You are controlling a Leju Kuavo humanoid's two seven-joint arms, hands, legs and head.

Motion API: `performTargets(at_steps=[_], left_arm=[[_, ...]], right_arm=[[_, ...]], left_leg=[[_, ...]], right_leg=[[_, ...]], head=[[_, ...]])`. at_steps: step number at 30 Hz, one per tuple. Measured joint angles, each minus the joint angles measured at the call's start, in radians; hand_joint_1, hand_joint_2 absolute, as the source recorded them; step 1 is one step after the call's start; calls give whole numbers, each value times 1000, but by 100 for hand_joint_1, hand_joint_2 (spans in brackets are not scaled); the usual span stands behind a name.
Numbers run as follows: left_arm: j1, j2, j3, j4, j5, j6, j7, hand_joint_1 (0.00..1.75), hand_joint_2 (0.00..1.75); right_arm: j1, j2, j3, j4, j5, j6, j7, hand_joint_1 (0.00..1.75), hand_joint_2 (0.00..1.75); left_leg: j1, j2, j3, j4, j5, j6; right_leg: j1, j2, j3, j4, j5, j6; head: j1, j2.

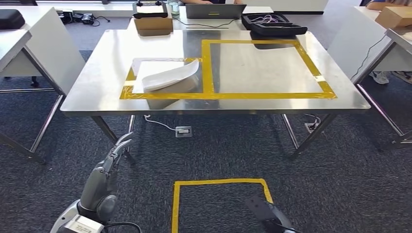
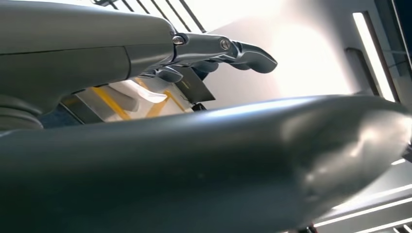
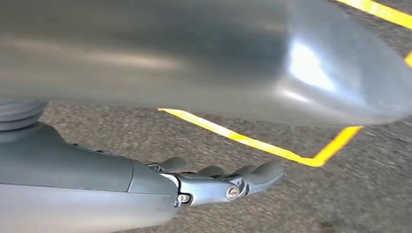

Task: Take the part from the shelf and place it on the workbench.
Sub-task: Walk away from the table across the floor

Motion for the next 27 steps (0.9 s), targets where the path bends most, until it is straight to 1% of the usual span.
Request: performTargets(at_steps=[1,2,3,4,5,6,8,9,10,11,12,13,14,15,16,17,18,19,20,21,23,24,25,26,27], left_arm=[[2,-1,2,1,3,8,-4,0,0],[4,-2,4,2,6,14,-7,0,0],[5,-2,5,2,8,19,-9,0,0],[6,-3,7,2,9,22,-11,0,0],[6,-3,9,2,10,25,-13,0,0],[8,-3,10,1,11,28,-14,0,0],[10,-2,12,1,11,32,-15,0,0],[11,-2,12,1,10,33,-16,0,0],[11,-2,13,0,9,33,-16,0,0],[11,-1,13,0,7,33,-16,0,0],[12,-1,13,0,5,33,-16,0,0],[13,0,13,0,3,33,-16,0,0],[14,1,13,0,2,33,-16,0,0],[14,2,13,0,1,33,-16,0,0],[15,2,14,-1,1,33,-16,0,0],[14,2,14,-1,1,33,-16,0,0],[14,2,14,-2,0,33,-16,0,0],[13,2,14,-3,-2,33,-16,0,0],[13,2,14,-5,-5,33,-15,0,0],[13,2,14,-6,-9,31,-14,0,0],[13,3,15,-9,-18,24,-8,0,0],[12,2,15,-12,-22,20,-4,0,0],[12,2,15,-14,-25,16,-1,0,0],[11,1,15,-17,-27,13,1,0,0],[11,0,15,-18,-30,10,2,0,0]], right_arm=[[-1,-1,2,0,5,2,3,0,0],[-2,-2,3,0,9,3,4,0,0],[-4,-3,5,0,12,5,4,0,0],[-7,-4,6,0,15,6,4,0,0],[-9,-5,8,0,17,8,4,0,0],[-11,-6,9,0,18,10,4,0,0],[-10,-8,10,0,18,13,3,0,0],[-11,-8,10,0,17,13,2,0,0],[-12,-8,10,0,16,13,2,0,0],[-13,-8,10,0,15,13,2,0,0],[-14,-8,10,0,14,13,2,0,0],[-13,-8,10,0,14,13,2,0,0],[-13,-7,10,0,13,13,2,0,0],[-13,-7,10,0,13,13,2,0,0],[-13,-7,10,0,13,13,2,0,0],[-13,-6,10,0,13,13,2,0,0],[-13,-6,10,0,13,13,2,0,0],[-13,-6,10,0,13,14,1,0,0],[-14,-5,10,0,13,15,1,0,0],[-14,-4,10,0,13,16,0,0,0],[-15,-1,10,0,11,17,0,0,0],[-15,0,10,0,9,17,0,0,0],[-16,3,10,0,8,16,0,0,0],[-16,5,10,0,7,15,-1,0,0],[-17,7,10,0,6,14,-1,0,0]], left_leg=[[0,0,-8,2,6,-2],[0,-1,-14,4,11,-4],[-2,-1,-20,6,16,-8],[-3,-1,-24,8,21,-13],[-4,-1,-27,9,26,-19],[-4,0,-29,8,31,-26],[-2,0,-32,7,37,-39],[-1,0,-38,16,27,-46],[-1,-1,-50,45,3,-52],[1,-1,-70,94,-35,-57],[1,-1,-94,160,-78,-61],[2,-1,-117,228,-114,-64],[2,-1,-129,273,-135,-66],[3,0,-122,285,-137,-67],[4,0,-94,254,-122,-67],[5,0,-49,189,-97,-66],[5,0,-2,115,-80,-63],[4,-1,33,55,-65,-58],[3,-2,51,20,-59,-51],[0,-3,54,8,-59,-44],[-2,-3,48,7,-47,-28],[-1,-2,44,5,-41,-20],[0,-1,40,3,-34,-13],[2,0,33,2,-27,-8],[2,0,23,2,-21,-4]], right_leg=[[0,0,33,-41,20,-2],[1,0,81,-110,46,-7],[3,0,126,-180,64,-11],[6,0,158,-235,78,-17],[9,1,173,-266,83,-23],[12,1,173,-274,84,-28],[11,0,165,-276,98,-41],[9,-1,161,-278,105,-48],[6,-2,155,-281,114,-54],[6,-4,148,-281,120,-59],[6,-5,139,-280,126,-62],[6,-6,129,-278,131,-63],[6,-6,119,-275,137,-62],[6,-7,109,-272,142,-60],[6,-7,101,-268,146,-58],[5,-7,94,-265,149,-55],[6,-7,89,-261,152,-51],[7,-6,85,-257,155,-47],[8,-6,82,-256,158,-41],[9,-6,81,-255,162,-35],[6,-6,78,-257,169,-21],[5,-5,74,-251,163,-16],[4,-5,63,-228,143,-10],[3,-4,45,-184,109,-6],[2,-4,19,-120,66,-2]], head=[[0,0],[0,0],[0,0],[0,0],[0,0],[0,0],[0,0],[-1,0],[-1,0],[-1,0],[-1,0],[-1,0],[-1,0],[-1,0],[-1,0],[-1,0],[-1,0],[-1,0],[-1,0],[0,0],[-1,0],[0,0],[0,0],[1,0],[1,0]])
